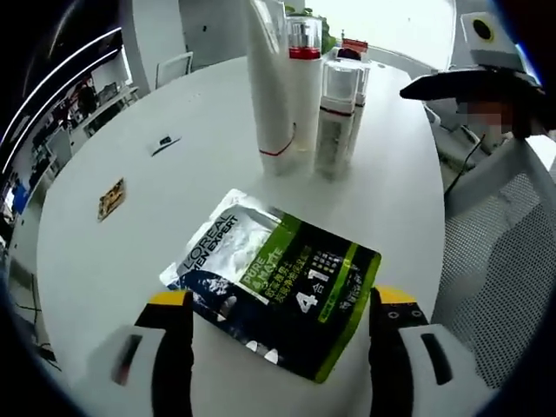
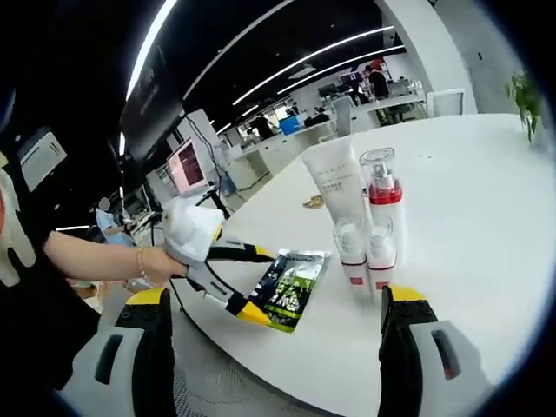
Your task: Arrange the skincare products in the storage area until every visible bottle or jar stands upright without overlapping.
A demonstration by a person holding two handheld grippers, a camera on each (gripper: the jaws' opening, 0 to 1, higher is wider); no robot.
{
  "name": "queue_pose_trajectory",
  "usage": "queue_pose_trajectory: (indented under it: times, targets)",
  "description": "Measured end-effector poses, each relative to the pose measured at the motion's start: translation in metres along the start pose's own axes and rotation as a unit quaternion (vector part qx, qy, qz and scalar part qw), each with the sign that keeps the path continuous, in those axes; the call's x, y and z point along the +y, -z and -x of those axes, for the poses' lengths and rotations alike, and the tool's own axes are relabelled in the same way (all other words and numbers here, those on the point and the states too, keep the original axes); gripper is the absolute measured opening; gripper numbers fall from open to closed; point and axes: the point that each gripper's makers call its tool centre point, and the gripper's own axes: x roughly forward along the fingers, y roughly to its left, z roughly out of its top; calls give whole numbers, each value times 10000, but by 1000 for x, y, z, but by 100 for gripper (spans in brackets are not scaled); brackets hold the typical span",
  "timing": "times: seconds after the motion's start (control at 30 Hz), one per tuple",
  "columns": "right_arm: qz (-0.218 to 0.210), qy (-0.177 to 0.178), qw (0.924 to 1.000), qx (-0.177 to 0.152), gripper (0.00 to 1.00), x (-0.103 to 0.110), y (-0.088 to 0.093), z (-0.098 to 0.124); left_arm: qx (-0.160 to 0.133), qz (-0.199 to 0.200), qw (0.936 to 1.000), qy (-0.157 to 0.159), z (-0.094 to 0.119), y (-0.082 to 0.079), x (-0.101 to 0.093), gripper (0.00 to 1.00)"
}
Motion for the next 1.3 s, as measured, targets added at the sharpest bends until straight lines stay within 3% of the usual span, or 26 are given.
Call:
queue_pose_trajectory:
  times: [0.2, 0.43, 0.87, 1.3]
  targets:
    - [205, 148, 9996, 105, 100, -7, 3, 1, 157, 107, 9998, 97, -6, 6, -1, 78]
    - [361, 355, 9986, 184, 100, -19, 5, 5, 81, 40, 9999, 123, -9, -8, 3, 78]
    - [222, 533, 9983, 81, 100, -28, 5, 9, -34, 22, 9999, 128, -22, -23, 14, 79]
    - [193, 588, 9980, 90, 100, -29, 5, 10, -38, 22, 9999, 130, -26, -29, 11, 79]
